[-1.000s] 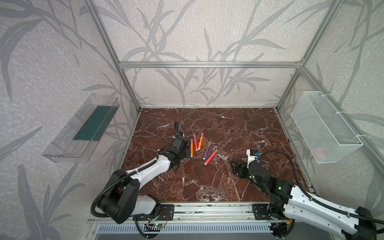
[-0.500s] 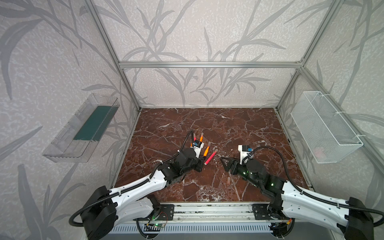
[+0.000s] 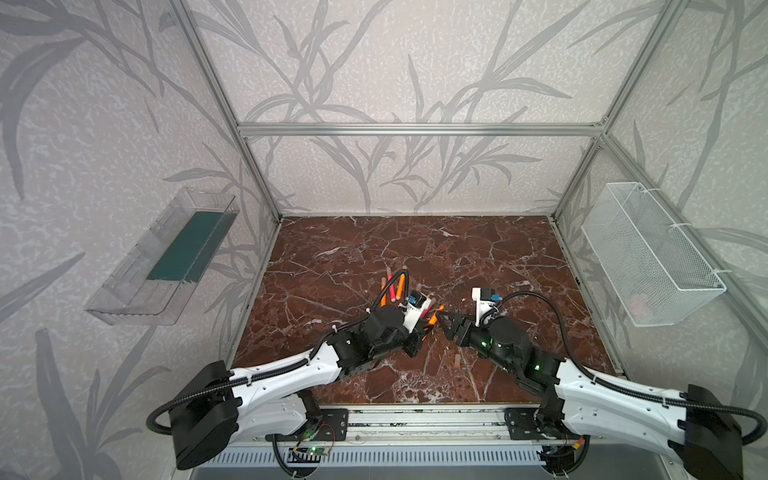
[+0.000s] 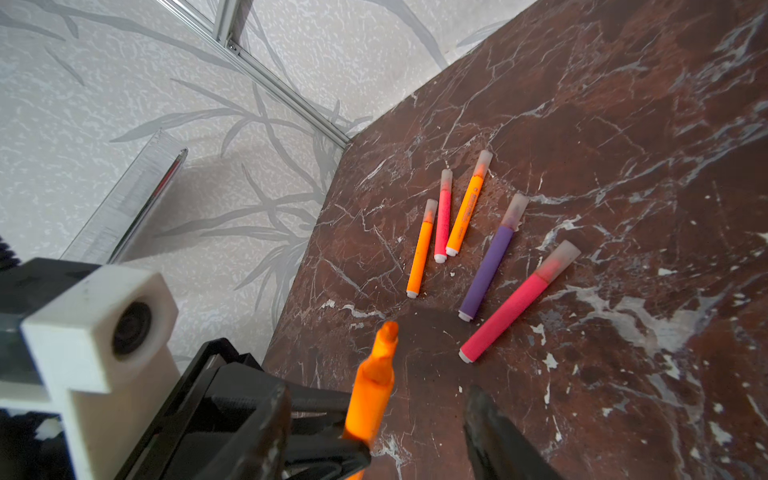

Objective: Insert the pens into the pen caps
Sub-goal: 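Lift the orange marker with the left gripper while the right gripper moves toward it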

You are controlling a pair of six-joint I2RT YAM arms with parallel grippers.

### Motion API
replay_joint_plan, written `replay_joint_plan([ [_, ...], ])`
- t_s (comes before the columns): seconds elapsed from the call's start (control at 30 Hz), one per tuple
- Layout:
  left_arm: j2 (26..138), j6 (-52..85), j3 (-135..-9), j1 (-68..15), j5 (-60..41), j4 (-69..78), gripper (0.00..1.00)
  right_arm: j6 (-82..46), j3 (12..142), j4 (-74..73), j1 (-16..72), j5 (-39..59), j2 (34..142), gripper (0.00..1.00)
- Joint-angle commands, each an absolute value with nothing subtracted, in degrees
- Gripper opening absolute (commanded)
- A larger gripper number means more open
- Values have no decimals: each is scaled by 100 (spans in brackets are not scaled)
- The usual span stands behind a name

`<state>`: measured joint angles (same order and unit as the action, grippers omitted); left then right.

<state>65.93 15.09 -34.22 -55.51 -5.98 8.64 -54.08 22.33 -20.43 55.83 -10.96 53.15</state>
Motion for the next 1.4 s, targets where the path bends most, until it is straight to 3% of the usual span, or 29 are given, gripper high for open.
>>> replay_joint_plan([
  [0.0, 6627, 1330, -3463, -5616, -636, 1050, 0, -5436, 2432, -2324, 5649, -1002, 5463, 62],
  [0.6, 6653, 1198, -3382, -5774, -615, 1293, 0, -5511, 2654, -2347, 5687, -985, 5896, 17],
  [0.73, 6649, 1182, -3307, -5773, -507, 1384, 13, -5517, 2663, -2360, 5689, -976, 5890, 7],
  [0.97, 6774, 1192, -3278, -5774, -378, 1546, 29, -5502, 2610, -2482, 5730, -949, 5809, 3],
  [1.17, 6898, 1210, -3305, -5774, -428, 1683, 29, -5481, 2602, -2574, 5787, -949, 5814, 2],
  [1.37, 6919, 1202, -3285, -5774, -431, 1758, 23, -5477, 2601, -2592, 5801, -976, 5836, 2],
])
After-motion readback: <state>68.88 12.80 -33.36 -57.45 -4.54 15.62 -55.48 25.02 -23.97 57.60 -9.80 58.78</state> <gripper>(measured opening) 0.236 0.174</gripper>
